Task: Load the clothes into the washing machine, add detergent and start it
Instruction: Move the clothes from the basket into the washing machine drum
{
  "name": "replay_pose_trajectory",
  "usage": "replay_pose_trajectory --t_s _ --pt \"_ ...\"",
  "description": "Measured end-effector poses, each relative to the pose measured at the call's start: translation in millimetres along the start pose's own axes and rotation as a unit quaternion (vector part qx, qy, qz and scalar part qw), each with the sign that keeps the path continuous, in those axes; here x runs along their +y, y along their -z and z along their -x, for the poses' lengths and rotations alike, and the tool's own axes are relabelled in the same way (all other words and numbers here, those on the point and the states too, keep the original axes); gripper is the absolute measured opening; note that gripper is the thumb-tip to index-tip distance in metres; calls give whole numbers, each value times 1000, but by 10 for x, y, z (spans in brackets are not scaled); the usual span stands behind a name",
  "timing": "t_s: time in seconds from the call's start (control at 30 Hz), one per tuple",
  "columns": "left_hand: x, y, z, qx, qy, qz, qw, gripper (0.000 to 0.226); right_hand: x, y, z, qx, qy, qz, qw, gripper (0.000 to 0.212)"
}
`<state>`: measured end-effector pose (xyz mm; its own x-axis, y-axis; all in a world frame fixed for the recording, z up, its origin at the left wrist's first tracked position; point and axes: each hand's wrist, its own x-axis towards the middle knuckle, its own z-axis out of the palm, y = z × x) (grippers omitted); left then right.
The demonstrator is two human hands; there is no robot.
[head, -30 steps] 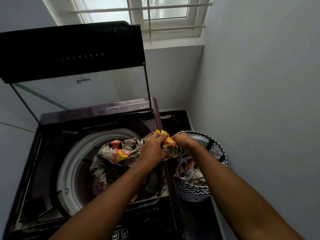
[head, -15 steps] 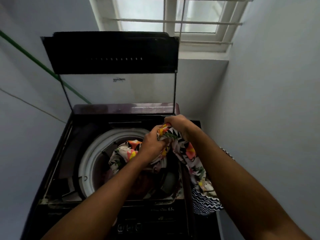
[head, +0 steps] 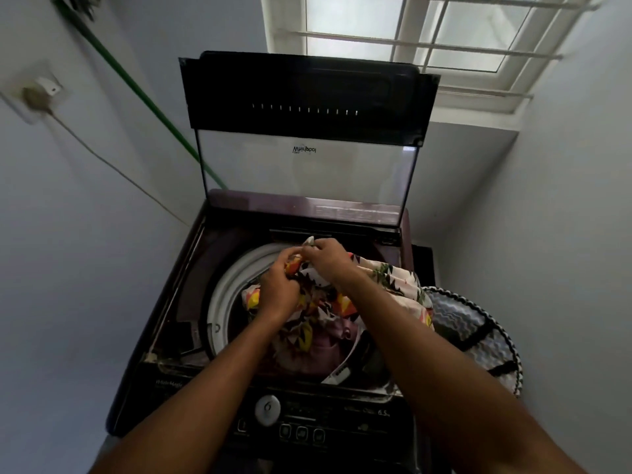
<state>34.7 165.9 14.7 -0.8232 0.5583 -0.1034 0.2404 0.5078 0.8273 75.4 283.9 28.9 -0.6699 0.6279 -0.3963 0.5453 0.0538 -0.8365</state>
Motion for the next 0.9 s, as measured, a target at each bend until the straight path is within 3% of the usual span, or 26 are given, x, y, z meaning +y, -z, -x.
replay_pose_trajectory --t_s 0.13,0.2,0.27,0.33,0.4,0.5,0.57,0.7,0.8,0.9 --pt "-328 68 -122 -15 37 -102 994 53 257 -280 8 -29 6 10 1000 22" --pt "-428 77 -155 -48 42 -182 981 59 345 -300 43 -69 -17 38 997 21" --pt "-430 51 -151 -69 2 -243 968 67 422 -245 66 -82 -21 105 991 40" --pt "-365 -52 -141 -77 -58 -243 965 68 472 -112 107 -23 0 173 985 45" --pt "-230 -212 -133 -93 -114 -194 970 60 511 72 153 82 15 221 972 36" --pt "66 -553 -51 -170 -158 -124 965 55 617 420 214 225 -26 285 931 33" --pt "229 -789 24 -214 -178 -99 955 57 730 632 255 271 -74 299 912 41" --pt "427 -1201 132 -306 -219 -113 919 63 1215 1021 305 224 -192 230 927 69" --pt "521 -1378 153 -331 -238 -157 900 70 1468 1185 334 160 -236 99 953 108" --pt "598 -1475 128 -344 -247 -221 879 81 1545 1199 292 131 -251 7 959 113"
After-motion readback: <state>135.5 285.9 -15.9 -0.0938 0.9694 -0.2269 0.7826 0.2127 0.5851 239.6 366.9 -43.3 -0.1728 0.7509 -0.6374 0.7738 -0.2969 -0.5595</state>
